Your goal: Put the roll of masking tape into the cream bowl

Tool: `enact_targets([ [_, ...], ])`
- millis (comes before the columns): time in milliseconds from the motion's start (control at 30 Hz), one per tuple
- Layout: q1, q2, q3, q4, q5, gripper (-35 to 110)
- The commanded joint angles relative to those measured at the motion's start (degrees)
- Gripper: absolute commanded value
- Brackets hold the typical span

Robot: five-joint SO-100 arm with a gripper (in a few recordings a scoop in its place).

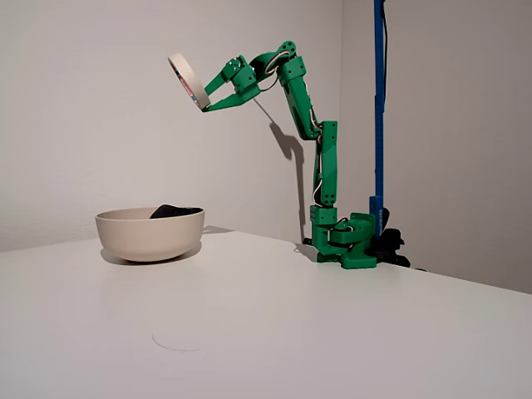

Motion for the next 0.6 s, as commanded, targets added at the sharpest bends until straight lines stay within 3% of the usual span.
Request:
enact_targets([
  [0, 8.26, -1.85, -2.2, -3.08, -0.88, -8],
  [267, 18.19, -14.06, -2.2, -12.3, -3.34, -8],
  [567, 19.34, -23.91, -2.29, -15.82, -4.04, -8],
])
